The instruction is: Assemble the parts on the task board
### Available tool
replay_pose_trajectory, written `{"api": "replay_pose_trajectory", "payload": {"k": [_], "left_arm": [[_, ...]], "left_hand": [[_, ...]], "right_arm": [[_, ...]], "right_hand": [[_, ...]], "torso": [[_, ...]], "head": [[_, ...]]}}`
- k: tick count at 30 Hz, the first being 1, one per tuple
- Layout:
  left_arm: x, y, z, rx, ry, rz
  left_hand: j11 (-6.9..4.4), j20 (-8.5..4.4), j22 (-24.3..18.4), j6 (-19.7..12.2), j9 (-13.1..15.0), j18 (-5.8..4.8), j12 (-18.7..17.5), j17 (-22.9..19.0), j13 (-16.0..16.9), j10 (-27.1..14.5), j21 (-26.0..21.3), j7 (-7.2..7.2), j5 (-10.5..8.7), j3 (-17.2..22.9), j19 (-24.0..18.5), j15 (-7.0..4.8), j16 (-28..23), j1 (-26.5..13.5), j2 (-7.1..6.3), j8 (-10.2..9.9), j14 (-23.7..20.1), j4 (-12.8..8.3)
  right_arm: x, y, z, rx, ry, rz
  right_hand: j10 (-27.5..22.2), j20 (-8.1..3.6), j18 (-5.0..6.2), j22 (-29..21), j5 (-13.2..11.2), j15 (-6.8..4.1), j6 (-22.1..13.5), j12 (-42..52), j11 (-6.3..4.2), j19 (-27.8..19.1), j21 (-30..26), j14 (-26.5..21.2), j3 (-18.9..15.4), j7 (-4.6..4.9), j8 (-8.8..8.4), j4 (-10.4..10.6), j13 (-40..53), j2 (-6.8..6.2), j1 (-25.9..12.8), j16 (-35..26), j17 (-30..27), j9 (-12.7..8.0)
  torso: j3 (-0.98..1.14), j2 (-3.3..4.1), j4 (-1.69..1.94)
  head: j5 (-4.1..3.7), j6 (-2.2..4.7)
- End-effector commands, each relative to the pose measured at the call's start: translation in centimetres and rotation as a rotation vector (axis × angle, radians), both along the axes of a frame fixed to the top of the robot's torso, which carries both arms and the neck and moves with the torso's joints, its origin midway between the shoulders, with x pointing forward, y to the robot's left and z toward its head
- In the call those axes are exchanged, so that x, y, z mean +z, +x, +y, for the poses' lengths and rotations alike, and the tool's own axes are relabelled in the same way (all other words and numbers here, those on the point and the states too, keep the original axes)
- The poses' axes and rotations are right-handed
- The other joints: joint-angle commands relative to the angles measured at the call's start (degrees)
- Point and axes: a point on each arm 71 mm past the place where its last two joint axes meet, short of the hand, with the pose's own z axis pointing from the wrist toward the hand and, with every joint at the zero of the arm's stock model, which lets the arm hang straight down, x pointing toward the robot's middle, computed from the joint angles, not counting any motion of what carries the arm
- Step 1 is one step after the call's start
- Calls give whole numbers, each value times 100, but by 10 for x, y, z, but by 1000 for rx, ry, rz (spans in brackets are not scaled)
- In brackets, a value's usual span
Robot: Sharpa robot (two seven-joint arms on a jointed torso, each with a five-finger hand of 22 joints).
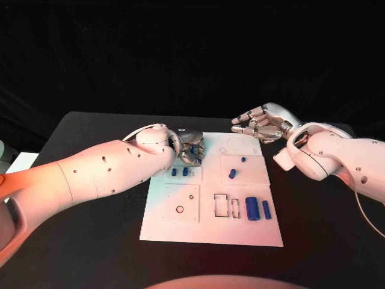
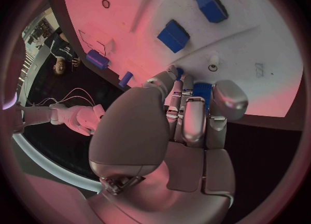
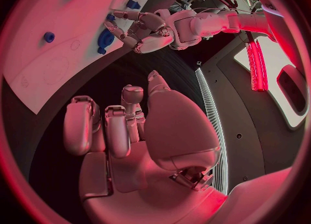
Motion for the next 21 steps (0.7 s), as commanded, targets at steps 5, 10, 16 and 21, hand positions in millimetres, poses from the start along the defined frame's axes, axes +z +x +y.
{"api": "replay_pose_trajectory", "payload": {"k": [5, 10, 16, 21], "left_arm": [[-8, -1, -3, -12, 45, 39], [-12, 0, -2, -8, 60, 51], [-17, 2, -1, 2, 80, 65], [-19, 2, -1, 2, 89, 74]], "left_hand": [[-31, -65, 110, 139, -36, -56, -70, -62, -21, 216, 123, -11, 15, 228, 141, -80, 3, 115, 141, -47, 182, -99], [-36, -74, 144, 208, -63, -58, -170, -105, -38, 294, 145, -15, 18, 413, 125, -89, 8, 128, 157, -77, 178, -178], [-34, -77, 168, 257, -89, -57, -261, -144, -48, 356, 156, -7, 16, 537, 109, -81, 12, 96, 128, -110, 173, -246], [-19, -72, 192, 271, -119, -58, -361, -181, -58, 378, 169, 10, 12, 632, 97, -66, 16, 49, 83, -157, 167, -305]], "right_arm": [[0, -1, 3, 22, -5, -4], [0, -1, 3, 23, -4, -3], [0, -1, 3, 24, -4, -3], [0, -1, 4, 25, -4, -3]], "right_hand": [[-1, -43, 42, 1, 37, -29, 35, 8, -11, -2, -28, 432, -26, 5, -13, -10, 4, 56, 1, -25, 823, 7], [2, -43, 43, -3, 37, -29, 37, 16, -11, -4, -30, 433, -28, 4, -12, -11, 8, 61, 3, -24, 824, 7], [2, -43, 43, -3, 37, -29, 37, 16, -11, -4, -30, 433, -28, 4, -12, -11, 8, 61, 3, -24, 824, 7], [2, -43, 43, -3, 37, -29, 37, 16, -11, -4, -30, 433, -28, 4, -12, -11, 8, 61, 3, -24, 824, 7]], "torso": [[-1, 0, -4], [0, 3, 2], [2, -3, -2], [4, -5, -2]], "head": [[0, -20], [-6, -20], [-11, -32], [-19, -42]]}}
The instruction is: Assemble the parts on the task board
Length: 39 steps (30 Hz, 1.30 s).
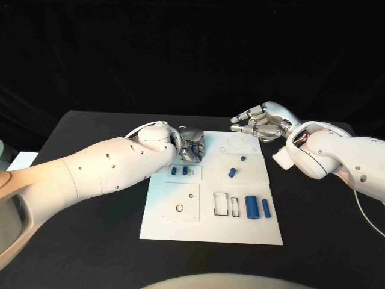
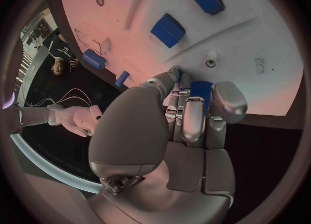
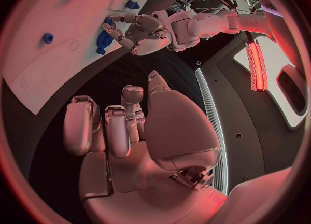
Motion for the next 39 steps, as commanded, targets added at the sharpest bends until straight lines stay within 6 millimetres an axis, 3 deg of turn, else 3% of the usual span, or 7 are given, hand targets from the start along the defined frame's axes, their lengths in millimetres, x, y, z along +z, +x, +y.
{"api": "replay_pose_trajectory", "payload": {"k": [1, 18, 39], "left_arm": [[-18, -5, 2, -7, 74, 76], [-27, -10, 1, -9, 58, 52], [13, -19, 31, 62, -205, 12]], "left_hand": [[30, -26, 14, 30, -26, -57, -98, -31, -38, 27, 27, 24, 12, 70, 94, -19, 16, -84, -45, -58, 164, -28], [42, -8, 13, 159, -81, -43, -249, -147, -34, 165, -10, 49, 31, 281, 66, -17, 6, -162, -55, -110, 144, -162], [50, -6, 14, 212, -102, -39, -288, -185, -38, 202, -22, 68, 63, 357, 63, -10, 9, -232, -75, -128, 141, -198]], "right_arm": [[0, -1, 2, 21, -5, -3], [1, -2, 2, 21, -5, -4], [1, -2, -2, 15, -7, -6]], "right_hand": [[2, -43, 42, -3, 38, -29, 37, 16, -11, -4, -30, 433, -28, 4, -12, -11, 8, 61, 3, -24, 820, 7], [6, -43, 42, -1, 38, -29, 39, 26, -12, -3, -29, 433, -30, 4, -12, -12, 14, 63, 5, -24, 820, 8], [13, -44, 42, 1, 37, -30, 42, 42, -13, -1, -28, 433, -33, 3, -11, -14, 25, 68, 8, -24, 820, 8]], "torso": [[2, -3, 2], [3, -6, 8], [-7, -6, 15]], "head": [[-14, -9], [-33, -9], [-11, 51]]}}
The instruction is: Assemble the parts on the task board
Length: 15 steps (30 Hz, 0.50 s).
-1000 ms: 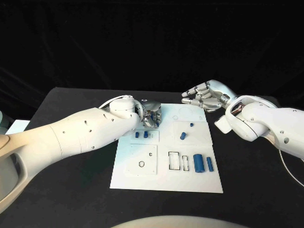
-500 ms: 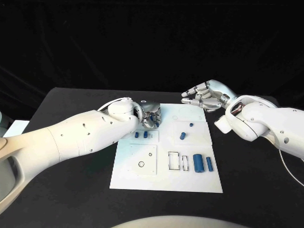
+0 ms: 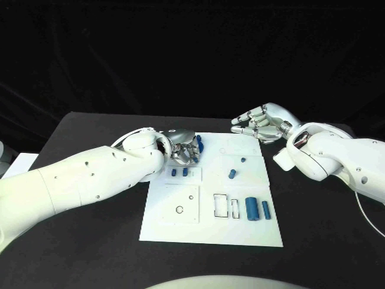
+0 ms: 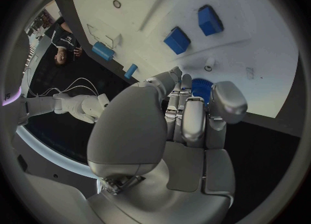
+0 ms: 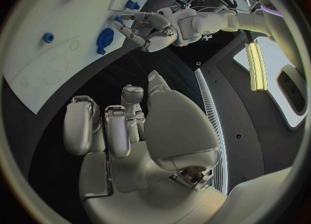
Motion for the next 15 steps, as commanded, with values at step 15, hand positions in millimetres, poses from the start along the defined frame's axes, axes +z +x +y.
{"api": "replay_pose_trajectory", "payload": {"k": [15], "left_arm": [[11, 2, 41, 118, -54, 47]], "left_hand": [[8, -4, 10, 69, -15, -38, -35, -25, -6, 59, -22, 11, 36, 34, 61, -9, 13, -118, -26, -32, 138, 6]], "right_arm": [[-1, 0, 0, 16, -6, -3]], "right_hand": [[13, -44, 41, 1, 38, -30, 42, 19, -13, -1, -28, 433, -33, 3, -11, -14, 6, 68, 8, -24, 823, 8]], "torso": [[-7, 11, -16]], "head": [[37, 21]]}}
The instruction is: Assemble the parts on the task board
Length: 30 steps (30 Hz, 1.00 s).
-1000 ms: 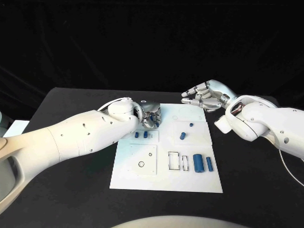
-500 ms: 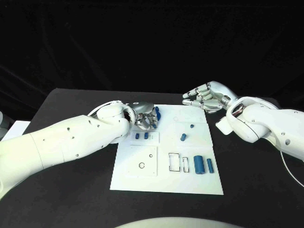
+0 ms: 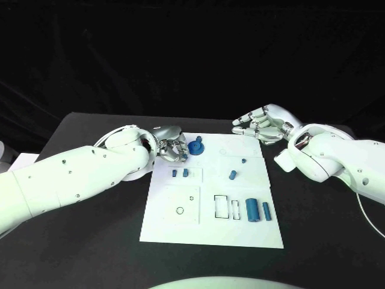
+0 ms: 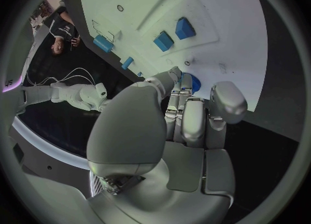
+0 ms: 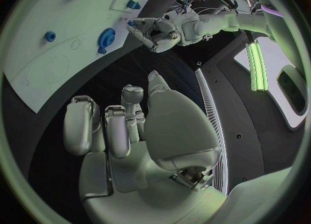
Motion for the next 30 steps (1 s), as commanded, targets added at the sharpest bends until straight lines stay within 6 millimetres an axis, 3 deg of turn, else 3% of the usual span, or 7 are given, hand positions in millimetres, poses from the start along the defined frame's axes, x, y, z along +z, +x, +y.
{"api": "replay_pose_trajectory", "payload": {"k": [1, 3, 12, 30], "left_arm": [[0, 1, 4, 30, -3, 23], [-2, 2, 6, 36, 9, 35], [-7, 2, 8, 30, 59, 86], [-10, 4, 1, 27, 86, 85]], "left_hand": [[-12, -4, 1, 50, -4, -38, -36, -5, -6, 39, -21, -11, 36, 34, 61, -9, 13, -68, -10, -32, 138, 7], [-12, -3, 3, 53, -6, -38, -38, -10, -7, 40, -21, -12, 35, 31, 61, -9, 12, -82, -16, -35, 136, 9], [-14, -1, 11, 60, -16, -39, -43, -11, -8, 40, -16, -19, 29, 8, 59, -9, 21, -141, -38, -47, 136, 19], [-15, -1, 5, 64, -21, -37, -43, -3, -9, 40, -28, -22, 28, -1, 54, -9, 30, -168, -39, -54, 137, 27]], "right_arm": [[0, -1, 2, 20, -4, -3], [0, -1, 2, 19, -5, -3], [0, -1, 2, 20, -5, -2], [0, -1, 3, 23, -4, -2]], "right_hand": [[13, -44, 41, 1, 38, -30, 42, 20, -13, -1, -28, 433, -33, 3, -11, -14, 6, 68, 8, -24, 823, 8], [13, -44, 41, 1, 38, -30, 42, 20, -13, -1, -28, 433, -33, 3, -11, -14, 6, 68, 8, -24, 823, 8], [13, -44, 41, 1, 38, -30, 42, 20, -13, -1, -28, 433, -33, 3, -11, -14, 6, 68, 8, -24, 823, 8], [13, -44, 41, 1, 38, -30, 42, 20, -13, -1, -28, 433, -33, 3, -11, -14, 6, 68, 8, -24, 823, 8]], "torso": [[6, 3, -18], [14, 3, -17], [11, 4, -5], [11, 8, -18]], "head": [[19, -6], [18, -6], [20, -23], [24, -28]]}}
